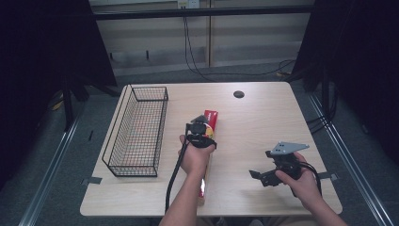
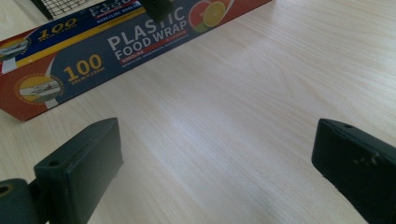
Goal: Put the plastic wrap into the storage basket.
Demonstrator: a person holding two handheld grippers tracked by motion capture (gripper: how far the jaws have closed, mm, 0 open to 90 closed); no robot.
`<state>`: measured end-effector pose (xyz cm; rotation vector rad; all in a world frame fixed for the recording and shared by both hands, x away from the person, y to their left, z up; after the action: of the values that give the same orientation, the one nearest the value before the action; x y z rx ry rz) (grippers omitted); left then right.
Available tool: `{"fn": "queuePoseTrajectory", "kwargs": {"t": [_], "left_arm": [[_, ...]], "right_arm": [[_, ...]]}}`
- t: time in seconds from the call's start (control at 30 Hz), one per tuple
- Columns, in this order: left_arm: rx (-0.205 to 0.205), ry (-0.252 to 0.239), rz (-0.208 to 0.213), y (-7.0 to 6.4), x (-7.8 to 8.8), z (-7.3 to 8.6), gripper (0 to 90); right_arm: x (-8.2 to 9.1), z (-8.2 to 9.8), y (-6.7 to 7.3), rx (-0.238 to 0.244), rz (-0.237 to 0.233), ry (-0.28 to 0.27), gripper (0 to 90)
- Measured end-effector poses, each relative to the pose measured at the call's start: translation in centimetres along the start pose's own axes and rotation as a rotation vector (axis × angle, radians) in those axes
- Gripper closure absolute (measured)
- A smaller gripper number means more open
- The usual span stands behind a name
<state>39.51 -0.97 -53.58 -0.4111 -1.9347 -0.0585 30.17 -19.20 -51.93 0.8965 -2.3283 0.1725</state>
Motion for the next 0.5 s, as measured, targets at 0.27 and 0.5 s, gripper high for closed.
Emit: {"fn": "queuePoseTrajectory", "kwargs": {"t": [0.27,0.5], "left_arm": [[0.007,0.027,-0.03,1.0,1.0,-0.2,44.9],[0.024,0.015,-0.032,2.0,2.5,-0.8,44.9]], "right_arm": [[0.2,-0.1,-0.2,-0.009,0.004,-0.007,1.4],[0.1,-0.1,-0.3,-0.01,0.005,-0.01,1.4]]}}
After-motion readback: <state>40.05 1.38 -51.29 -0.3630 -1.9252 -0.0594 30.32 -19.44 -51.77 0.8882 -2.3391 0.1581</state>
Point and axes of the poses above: each handheld gripper's, and its own axes: x roughly backward along the jaws, z roughly out of its underside, y roughly to its left, the point moved 10 cm from there along -x, roughly forward along the jaws, and after that the axes turned 3 degrees about -y, right-handed, at the moved point
